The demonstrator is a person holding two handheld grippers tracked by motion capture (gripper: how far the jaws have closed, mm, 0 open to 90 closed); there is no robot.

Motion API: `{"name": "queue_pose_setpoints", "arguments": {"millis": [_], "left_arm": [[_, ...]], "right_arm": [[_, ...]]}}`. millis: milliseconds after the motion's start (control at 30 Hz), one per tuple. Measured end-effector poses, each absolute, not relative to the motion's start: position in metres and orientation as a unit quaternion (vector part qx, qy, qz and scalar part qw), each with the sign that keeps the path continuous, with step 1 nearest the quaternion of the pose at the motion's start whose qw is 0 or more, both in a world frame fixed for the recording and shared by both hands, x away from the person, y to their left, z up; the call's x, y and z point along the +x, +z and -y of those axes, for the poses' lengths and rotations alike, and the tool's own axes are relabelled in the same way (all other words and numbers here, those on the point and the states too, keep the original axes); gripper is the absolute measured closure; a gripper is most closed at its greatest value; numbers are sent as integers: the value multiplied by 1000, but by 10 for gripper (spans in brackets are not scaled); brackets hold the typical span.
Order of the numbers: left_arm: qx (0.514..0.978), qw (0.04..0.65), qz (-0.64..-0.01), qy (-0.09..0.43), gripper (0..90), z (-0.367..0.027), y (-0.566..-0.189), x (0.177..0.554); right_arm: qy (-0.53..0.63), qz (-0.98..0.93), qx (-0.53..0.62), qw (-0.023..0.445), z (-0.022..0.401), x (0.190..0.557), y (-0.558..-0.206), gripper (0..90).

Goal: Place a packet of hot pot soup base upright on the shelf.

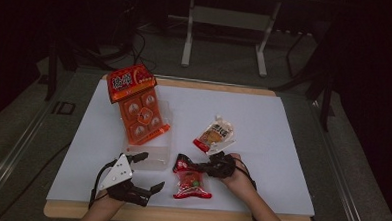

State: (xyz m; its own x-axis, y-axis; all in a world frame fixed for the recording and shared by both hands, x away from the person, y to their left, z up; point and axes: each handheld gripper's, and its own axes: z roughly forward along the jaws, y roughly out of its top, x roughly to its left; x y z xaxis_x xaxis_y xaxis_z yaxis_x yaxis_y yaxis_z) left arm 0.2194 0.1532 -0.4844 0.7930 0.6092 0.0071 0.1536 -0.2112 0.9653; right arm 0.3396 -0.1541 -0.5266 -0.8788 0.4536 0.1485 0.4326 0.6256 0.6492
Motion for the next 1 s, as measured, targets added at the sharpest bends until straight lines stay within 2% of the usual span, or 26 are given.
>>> {"name": "queue_pose_setpoints", "arguments": {"millis": [333,1000], "left_arm": [[747,580,-253,203,10,-156,-483,220],[761,566,-259,184,11,-148,-481,221]], "right_arm": [[368,-895,249,33,158,333,-516,893],[433,-865,247,58,190,315,-468,900]]}}
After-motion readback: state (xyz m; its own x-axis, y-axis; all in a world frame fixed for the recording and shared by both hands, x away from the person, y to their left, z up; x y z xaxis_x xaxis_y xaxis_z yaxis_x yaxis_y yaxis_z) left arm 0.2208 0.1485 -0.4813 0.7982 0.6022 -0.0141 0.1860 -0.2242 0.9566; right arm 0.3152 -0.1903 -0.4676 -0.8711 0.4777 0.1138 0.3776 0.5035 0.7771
